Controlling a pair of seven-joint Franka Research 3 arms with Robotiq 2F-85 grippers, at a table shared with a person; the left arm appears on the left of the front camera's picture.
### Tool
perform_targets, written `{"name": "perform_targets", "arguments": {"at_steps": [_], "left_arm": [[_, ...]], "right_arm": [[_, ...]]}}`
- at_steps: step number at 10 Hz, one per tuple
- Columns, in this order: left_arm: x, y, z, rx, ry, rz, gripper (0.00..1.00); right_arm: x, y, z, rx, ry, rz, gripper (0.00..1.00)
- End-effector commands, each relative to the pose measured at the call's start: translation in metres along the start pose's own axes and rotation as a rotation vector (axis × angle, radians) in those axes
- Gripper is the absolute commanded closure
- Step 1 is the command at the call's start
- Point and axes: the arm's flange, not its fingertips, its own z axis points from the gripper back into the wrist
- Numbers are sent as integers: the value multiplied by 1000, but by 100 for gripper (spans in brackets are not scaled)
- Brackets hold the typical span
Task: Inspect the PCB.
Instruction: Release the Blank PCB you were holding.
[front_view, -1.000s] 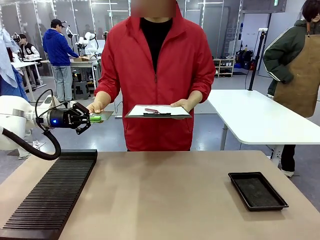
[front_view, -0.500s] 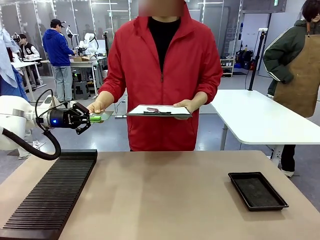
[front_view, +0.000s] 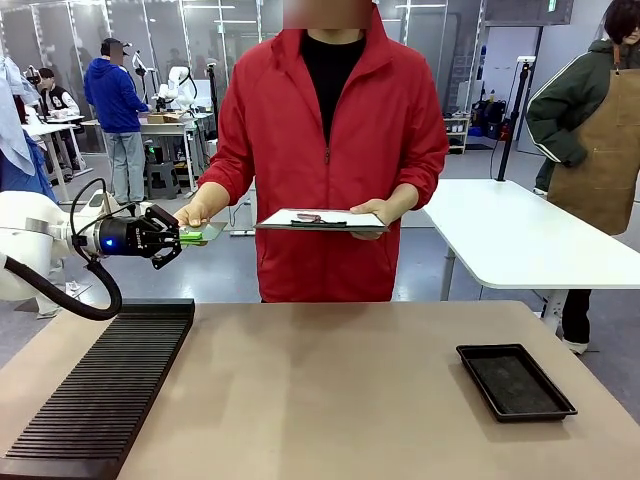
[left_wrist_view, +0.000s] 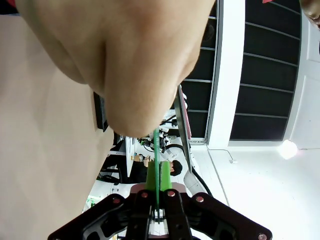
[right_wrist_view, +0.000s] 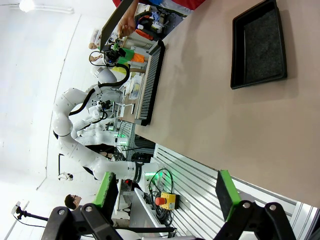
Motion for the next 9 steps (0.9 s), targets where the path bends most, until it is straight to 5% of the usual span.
{"name": "perform_targets", "arguments": {"at_steps": [1, 2, 3, 4, 5, 6, 7, 9], "left_arm": [[0, 0, 0, 0, 0, 0, 97], [0, 0, 0, 0, 0, 0, 97], [-1, 0, -1, 5, 11, -24, 65], [-1, 0, -1, -1, 8, -17, 65], [-1, 0, 0, -2, 4, -12, 33], [-1, 0, 0, -1, 2, -10, 34], [0, 0, -1, -3, 5, -5, 2], [1, -1, -1, -8, 10, 2, 0]], "right_arm": [[0, 1, 1, 14, -11, 20, 0], [0, 1, 1, 14, -11, 20, 0], [0, 1, 1, 14, -11, 20, 0], [0, 1, 1, 14, -11, 20, 0], [0, 1, 1, 14, -11, 20, 0], [0, 1, 1, 14, -11, 20, 0], [0, 1, 1, 14, -11, 20, 0], [0, 1, 1, 14, -11, 20, 0]]}}
